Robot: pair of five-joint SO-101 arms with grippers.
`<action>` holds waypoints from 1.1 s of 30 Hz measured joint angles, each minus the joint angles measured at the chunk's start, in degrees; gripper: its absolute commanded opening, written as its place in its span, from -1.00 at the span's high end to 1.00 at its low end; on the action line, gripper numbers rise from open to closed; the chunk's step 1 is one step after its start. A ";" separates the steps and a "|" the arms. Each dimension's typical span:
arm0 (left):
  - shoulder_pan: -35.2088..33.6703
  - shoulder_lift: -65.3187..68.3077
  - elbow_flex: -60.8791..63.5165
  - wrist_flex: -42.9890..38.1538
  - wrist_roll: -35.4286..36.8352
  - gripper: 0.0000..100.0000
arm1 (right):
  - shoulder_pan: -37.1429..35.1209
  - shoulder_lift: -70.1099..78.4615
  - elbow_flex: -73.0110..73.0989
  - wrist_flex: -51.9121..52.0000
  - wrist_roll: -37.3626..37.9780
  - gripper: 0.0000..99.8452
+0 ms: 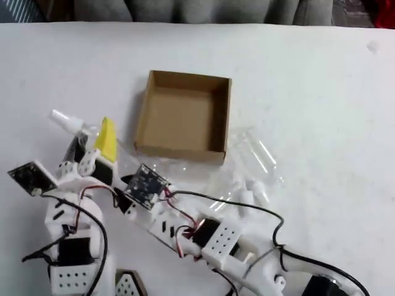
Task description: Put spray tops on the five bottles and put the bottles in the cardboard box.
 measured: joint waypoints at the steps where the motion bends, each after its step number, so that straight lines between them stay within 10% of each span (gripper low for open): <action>1: 0.00 -1.32 0.00 0.79 0.00 0.95 | 0.00 0.35 0.00 -0.79 0.00 0.88; 33: 1.23 -2.37 -0.18 7.47 -3.78 0.96 | 4.75 2.73 0.09 -4.57 0.18 0.89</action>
